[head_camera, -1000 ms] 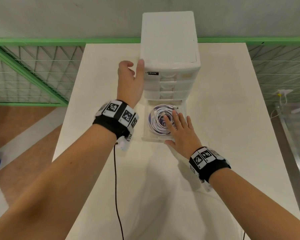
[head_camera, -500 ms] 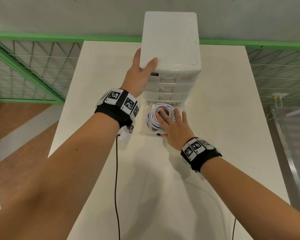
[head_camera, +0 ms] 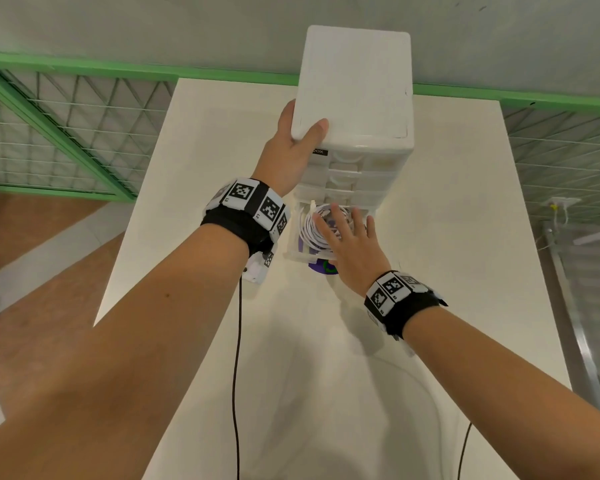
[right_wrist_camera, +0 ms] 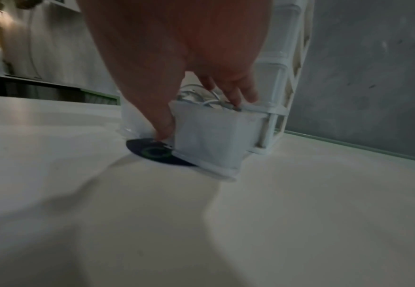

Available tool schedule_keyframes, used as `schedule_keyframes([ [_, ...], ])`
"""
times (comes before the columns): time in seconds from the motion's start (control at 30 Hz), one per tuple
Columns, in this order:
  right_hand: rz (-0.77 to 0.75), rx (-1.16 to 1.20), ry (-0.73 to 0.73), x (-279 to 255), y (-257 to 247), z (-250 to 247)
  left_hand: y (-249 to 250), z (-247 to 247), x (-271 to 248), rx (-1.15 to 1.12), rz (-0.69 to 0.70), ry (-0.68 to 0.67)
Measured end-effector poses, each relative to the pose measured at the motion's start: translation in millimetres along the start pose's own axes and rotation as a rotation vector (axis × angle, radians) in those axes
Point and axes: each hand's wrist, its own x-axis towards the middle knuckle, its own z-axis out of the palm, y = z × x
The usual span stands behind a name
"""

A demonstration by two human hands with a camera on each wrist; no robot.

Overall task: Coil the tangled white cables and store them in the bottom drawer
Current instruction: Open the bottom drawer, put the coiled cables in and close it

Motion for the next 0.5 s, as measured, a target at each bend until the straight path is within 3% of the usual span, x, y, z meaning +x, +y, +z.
schedule_keyframes([
  [0.2,-0.077,-0.005,-0.079,7.7,-9.7,-2.0,-2.2,0.3,0.2,0.000,-0.008,0.003],
  [0.5,-0.079,-0.024,-0.194,-0.4,-10.4,2.9,-0.1,2.1,-1.6,0.009,-0.021,0.032],
])
